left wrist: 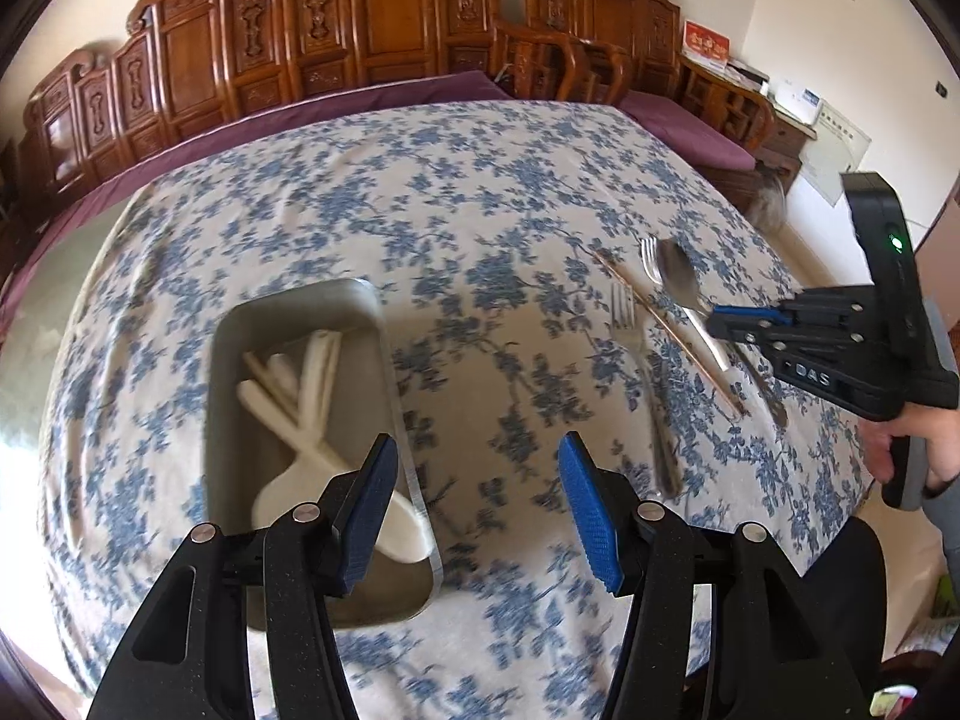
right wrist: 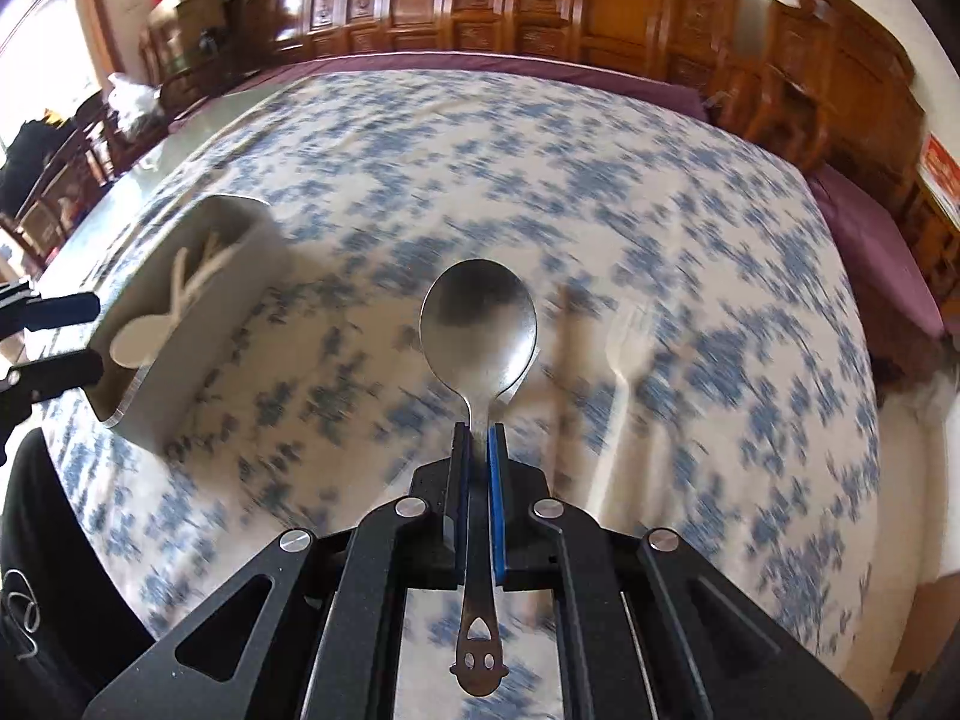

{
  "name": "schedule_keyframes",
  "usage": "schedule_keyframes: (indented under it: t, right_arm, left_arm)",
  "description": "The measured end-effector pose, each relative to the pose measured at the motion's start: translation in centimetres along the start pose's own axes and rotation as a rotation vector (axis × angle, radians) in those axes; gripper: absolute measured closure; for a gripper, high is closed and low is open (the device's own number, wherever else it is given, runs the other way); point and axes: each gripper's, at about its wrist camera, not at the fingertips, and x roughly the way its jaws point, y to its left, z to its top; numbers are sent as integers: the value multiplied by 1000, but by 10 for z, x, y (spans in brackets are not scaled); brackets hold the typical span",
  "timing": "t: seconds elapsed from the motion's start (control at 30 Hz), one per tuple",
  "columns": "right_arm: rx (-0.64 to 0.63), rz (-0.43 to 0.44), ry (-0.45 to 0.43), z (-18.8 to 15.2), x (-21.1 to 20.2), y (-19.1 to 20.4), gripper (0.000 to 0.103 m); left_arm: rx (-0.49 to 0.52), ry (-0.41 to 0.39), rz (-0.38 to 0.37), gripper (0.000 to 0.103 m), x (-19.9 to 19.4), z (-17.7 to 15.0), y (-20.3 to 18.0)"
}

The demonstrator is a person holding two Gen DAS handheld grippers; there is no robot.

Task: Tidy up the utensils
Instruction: 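Grasp the metal fork by its handle with the left gripper while the right holds the metal spoon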

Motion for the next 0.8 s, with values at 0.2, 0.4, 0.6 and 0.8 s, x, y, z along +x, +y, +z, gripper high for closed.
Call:
schedule_keyframes:
  t: [0.2,0.4,0.6,0.8]
  right_arm:
    - [66,-14,4,-33,-2,-30,96]
    - [102,-12,16,-55,0,-44,96]
    - [134,-11,21,-70,-3,-53,96]
    - [144,-21,27,-73,-4,-59,96]
  left_arm:
    - [24,42,-27,50,30,8,-32]
    - [50,82,-44,50,64,18,-60]
    - [85,121,-82,53,94,28,-88]
    - [93,152,-94,60,115,42,-103]
